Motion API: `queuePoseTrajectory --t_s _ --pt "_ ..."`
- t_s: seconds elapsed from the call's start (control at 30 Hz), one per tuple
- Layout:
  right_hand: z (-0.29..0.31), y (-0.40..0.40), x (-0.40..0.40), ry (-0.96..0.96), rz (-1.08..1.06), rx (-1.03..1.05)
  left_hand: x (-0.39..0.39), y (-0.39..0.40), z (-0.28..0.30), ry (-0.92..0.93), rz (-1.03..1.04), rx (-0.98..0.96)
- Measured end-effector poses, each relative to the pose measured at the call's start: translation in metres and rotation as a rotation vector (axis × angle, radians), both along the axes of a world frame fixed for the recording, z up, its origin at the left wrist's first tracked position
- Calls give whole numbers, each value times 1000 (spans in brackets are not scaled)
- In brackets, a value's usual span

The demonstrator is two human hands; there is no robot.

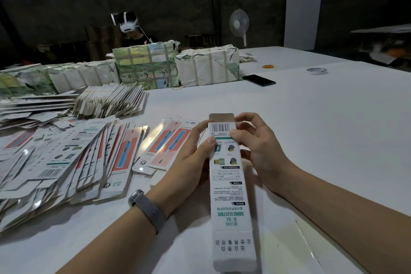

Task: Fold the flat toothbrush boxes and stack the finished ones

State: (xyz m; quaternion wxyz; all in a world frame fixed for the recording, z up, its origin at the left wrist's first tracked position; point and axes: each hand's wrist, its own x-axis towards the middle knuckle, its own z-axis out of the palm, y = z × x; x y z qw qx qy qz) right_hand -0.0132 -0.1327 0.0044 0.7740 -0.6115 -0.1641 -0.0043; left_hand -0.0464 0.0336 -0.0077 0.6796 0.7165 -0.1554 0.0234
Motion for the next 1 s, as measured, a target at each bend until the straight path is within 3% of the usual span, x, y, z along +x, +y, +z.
queuePoseTrajectory --t_s 0.37,0.7,1.0 --pt "-2 -2 2 -78 -3 -79 3 3 -3 81 -25 -40" --pt "-3 -3 3 -30 19 -96 2 2 -4 66 2 -45" --pt "4 -1 -1 92 15 -66 3 -1 -8 6 -22 80"
